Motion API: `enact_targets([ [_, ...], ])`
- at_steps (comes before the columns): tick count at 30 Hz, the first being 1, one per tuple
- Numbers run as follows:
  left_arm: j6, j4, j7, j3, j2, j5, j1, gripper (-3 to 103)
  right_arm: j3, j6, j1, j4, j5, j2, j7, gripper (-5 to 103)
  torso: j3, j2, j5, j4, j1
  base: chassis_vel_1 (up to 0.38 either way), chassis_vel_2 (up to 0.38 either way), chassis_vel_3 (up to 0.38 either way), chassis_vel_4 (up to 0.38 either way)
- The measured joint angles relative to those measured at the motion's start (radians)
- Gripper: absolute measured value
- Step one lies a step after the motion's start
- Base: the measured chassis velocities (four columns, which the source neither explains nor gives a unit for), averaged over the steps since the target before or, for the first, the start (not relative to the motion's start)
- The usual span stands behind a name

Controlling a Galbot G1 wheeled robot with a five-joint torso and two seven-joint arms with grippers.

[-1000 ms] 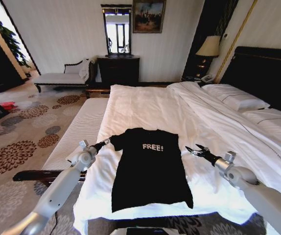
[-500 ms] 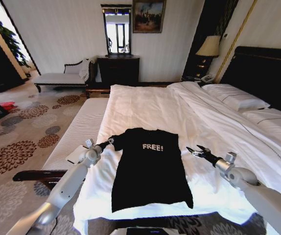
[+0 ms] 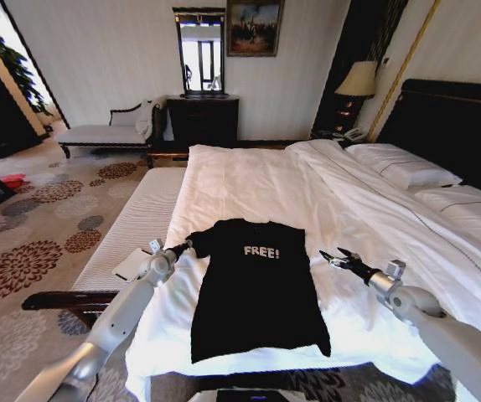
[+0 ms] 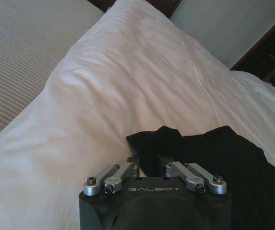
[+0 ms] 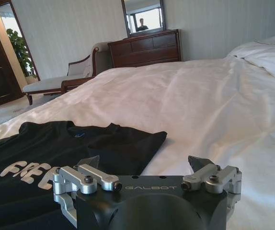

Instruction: Fold the clothes on the bed.

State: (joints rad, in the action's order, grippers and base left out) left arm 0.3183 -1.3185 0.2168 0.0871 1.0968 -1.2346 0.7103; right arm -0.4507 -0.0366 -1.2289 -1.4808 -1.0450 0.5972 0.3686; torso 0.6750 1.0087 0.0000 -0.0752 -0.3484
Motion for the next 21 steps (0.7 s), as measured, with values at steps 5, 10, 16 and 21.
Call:
enact_targets([
  [5, 0.001, -0.005, 0.001, 0.002, 0.001, 0.001, 0.008, 3, -0.002, 0.001, -0.002, 0.002, -0.003, -0.002, 0.0, 100, 0.0, 0.0, 0.0, 0.0, 0.0, 0.0, 0.0, 0.0, 0.0],
  [10, 0.001, -0.004, 0.003, 0.006, 0.001, 0.003, 0.01, 0, -0.005, 0.001, -0.003, 0.003, -0.008, -0.002, 0.0, 100, 0.0, 0.0, -0.0001, -0.0001, 0.0, 0.0, 0.0, 0.0, 0.0],
  [16, 0.0, -0.02, 0.017, 0.016, -0.004, 0.005, 0.017, 0, -0.005, 0.001, -0.004, 0.002, -0.008, 0.0, 0.0, 100, 0.0, 0.0, -0.0001, -0.0001, 0.0, 0.0, 0.0, 0.0, 0.0],
  [21, -0.001, -0.073, 0.025, 0.024, -0.024, 0.003, 0.028, 0, -0.005, 0.002, -0.002, -0.003, -0.009, 0.004, 0.0, 100, 0.0, 0.0, -0.0001, 0.0, 0.0, 0.0, 0.0, 0.0, 0.0],
])
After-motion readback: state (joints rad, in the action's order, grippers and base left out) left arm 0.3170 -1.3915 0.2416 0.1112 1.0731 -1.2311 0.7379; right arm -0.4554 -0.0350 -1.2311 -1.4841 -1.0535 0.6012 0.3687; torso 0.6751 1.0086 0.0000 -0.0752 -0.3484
